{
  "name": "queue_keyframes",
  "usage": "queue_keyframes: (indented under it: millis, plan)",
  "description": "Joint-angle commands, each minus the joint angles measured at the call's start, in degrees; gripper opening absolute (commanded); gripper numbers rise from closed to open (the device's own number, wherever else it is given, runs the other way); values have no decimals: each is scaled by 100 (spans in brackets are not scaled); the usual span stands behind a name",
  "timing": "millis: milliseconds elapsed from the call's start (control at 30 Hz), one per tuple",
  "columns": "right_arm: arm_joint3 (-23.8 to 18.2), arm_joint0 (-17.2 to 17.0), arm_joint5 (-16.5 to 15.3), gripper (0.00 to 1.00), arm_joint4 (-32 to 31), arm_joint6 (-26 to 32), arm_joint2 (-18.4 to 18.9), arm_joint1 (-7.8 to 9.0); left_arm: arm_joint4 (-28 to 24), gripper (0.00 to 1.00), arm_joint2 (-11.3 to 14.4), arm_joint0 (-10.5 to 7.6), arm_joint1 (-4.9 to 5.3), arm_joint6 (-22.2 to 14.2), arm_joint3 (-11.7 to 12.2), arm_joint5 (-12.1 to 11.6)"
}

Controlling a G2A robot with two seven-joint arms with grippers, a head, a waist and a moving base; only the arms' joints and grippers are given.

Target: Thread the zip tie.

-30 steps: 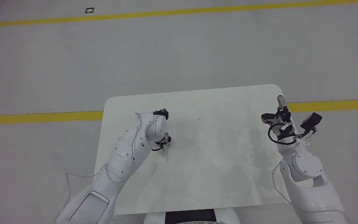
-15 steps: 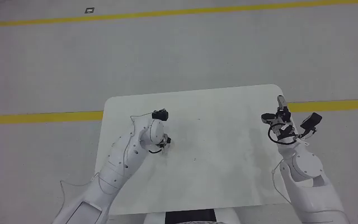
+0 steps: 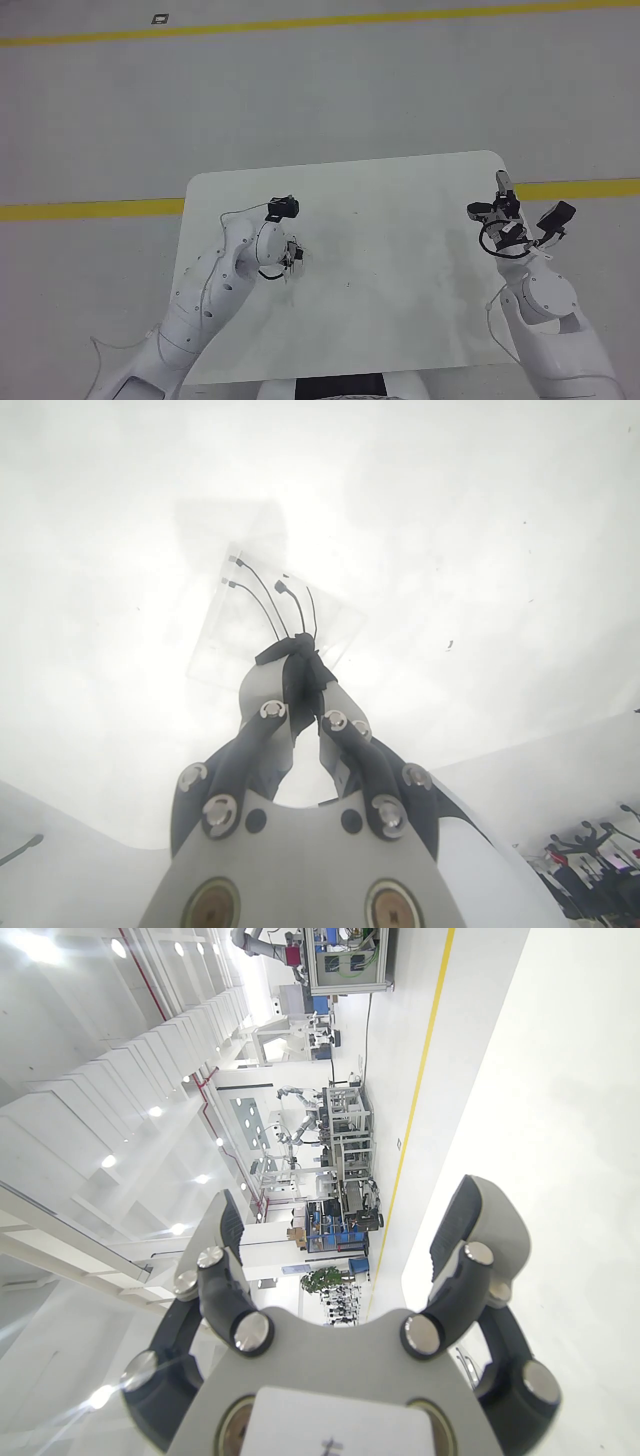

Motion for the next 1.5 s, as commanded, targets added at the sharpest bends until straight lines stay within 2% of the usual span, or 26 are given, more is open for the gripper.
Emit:
queue_keyframes:
  millis: [0,267,300,367,500,600,633,733,800,867,967,1467]
  plan:
    - [0,0,0,100,0,0,0,0,1,0,0,0,-1,0,1,0]
    - [0,0,0,100,0,0,0,0,1,0,0,0,-1,0,1,0]
    - [0,0,0,100,0,0,0,0,-60,0,-30,21,0,139,6,-26]
    - [0,0,0,100,0,0,0,0,-156,0,-131,27,18,217,-22,-92]
    - [0,0,0,100,0,0,0,0,-626,0,-499,78,83,43,-267,-288]
    - [0,0,0,100,0,0,0,0,-1139,0,-709,230,157,0,-515,-714]
    - [0,0,0,100,0,0,0,0,-1425,0,-748,302,198,0,-586,-981]
    - [0,0,0,100,0,0,0,0,-2013,0,-875,429,326,0,-679,-1415]
    - [0,0,0,100,0,0,0,0,-2244,0,-940,459,413,0,-672,-1615]
    - [0,0,0,100,0,0,0,0,-2439,0,-1011,505,504,0,-561,-1797]
    - [0,0,0,100,0,0,0,0,-2866,0,-1105,550,566,0,-479,-2074]
    - [0,0,0,100,0,0,0,0,-2866,0,-1105,550,566,0,-479,-2074]
